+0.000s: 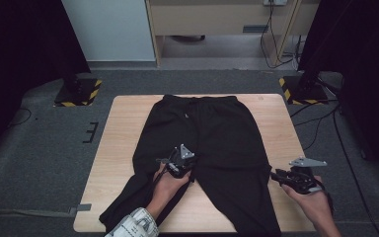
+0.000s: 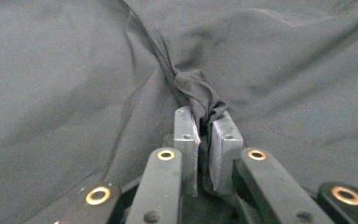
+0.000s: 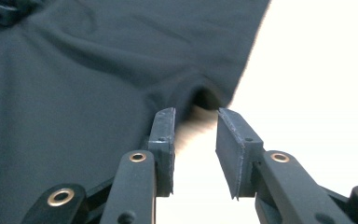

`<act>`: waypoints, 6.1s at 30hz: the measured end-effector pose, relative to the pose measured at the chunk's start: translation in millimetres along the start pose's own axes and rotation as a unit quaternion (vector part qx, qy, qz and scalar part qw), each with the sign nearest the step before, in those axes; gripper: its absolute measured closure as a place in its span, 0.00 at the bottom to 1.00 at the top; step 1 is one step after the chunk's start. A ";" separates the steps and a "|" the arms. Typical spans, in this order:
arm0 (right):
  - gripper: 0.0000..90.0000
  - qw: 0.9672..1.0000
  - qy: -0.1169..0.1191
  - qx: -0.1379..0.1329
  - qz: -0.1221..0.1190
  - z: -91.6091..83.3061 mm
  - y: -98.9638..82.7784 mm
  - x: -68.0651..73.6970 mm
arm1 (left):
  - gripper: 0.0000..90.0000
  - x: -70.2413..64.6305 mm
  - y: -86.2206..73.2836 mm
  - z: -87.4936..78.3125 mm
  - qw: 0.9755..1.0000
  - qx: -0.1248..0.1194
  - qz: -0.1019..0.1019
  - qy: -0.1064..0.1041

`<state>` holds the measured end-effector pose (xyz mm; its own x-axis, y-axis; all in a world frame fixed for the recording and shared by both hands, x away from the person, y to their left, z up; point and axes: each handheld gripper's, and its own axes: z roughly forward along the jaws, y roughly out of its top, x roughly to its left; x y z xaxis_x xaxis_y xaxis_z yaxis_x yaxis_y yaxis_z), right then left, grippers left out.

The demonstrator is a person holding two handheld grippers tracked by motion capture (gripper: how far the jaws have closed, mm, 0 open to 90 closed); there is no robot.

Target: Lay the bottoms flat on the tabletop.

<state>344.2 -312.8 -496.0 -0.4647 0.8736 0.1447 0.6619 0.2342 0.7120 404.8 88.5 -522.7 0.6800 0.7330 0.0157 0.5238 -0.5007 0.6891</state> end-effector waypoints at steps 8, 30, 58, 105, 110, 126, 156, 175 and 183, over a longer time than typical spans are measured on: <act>0.70 1.000 -0.001 0.017 -0.008 10.1 -17.9 -0.6 | 0.91 -0.9 -1.0 0.6 1.000 -0.005 0.002 0.000; 0.92 0.993 0.004 0.029 -0.111 44.2 -8.0 59.2 | 0.90 -0.8 -1.4 1.2 1.000 -0.008 0.001 -0.001; 0.61 0.999 -0.007 0.038 -0.032 17.6 -1.6 6.5 | 0.85 -2.7 -2.0 -6.4 0.999 -0.007 0.011 -0.045; 0.85 0.995 -0.014 0.043 -0.085 74.5 27.8 38.2 | 0.43 71.4 -112.7 -142.4 0.991 -0.026 -0.064 0.114; 0.79 0.996 0.009 0.036 -0.083 69.3 21.0 39.9 | 0.43 71.5 -137.1 -161.9 0.992 -0.018 -0.075 0.095; 0.72 0.996 -0.003 0.030 -0.078 72.2 21.1 44.2 | 0.98 45.4 -179.1 -196.5 0.996 0.069 -0.053 0.008; 0.63 0.996 -0.011 0.030 -0.082 75.2 23.6 48.6 | 0.83 131.4 -103.6 -102.5 0.992 0.032 -0.104 0.063; 0.62 0.996 -0.015 0.020 -0.082 74.1 24.3 46.0 | 1.00 126.4 -57.0 -171.0 0.998 -0.010 -0.047 0.044; 0.61 0.996 -0.019 0.013 -0.085 73.5 25.9 48.5 | 1.00 144.0 -76.9 -141.2 0.995 0.056 -0.055 0.059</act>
<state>382.1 -233.0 -521.1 -0.5489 0.8359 -0.0030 0.5911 0.3906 0.7057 390.0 297.6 -471.1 0.5547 0.8314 0.0338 0.6496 -0.4581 0.6068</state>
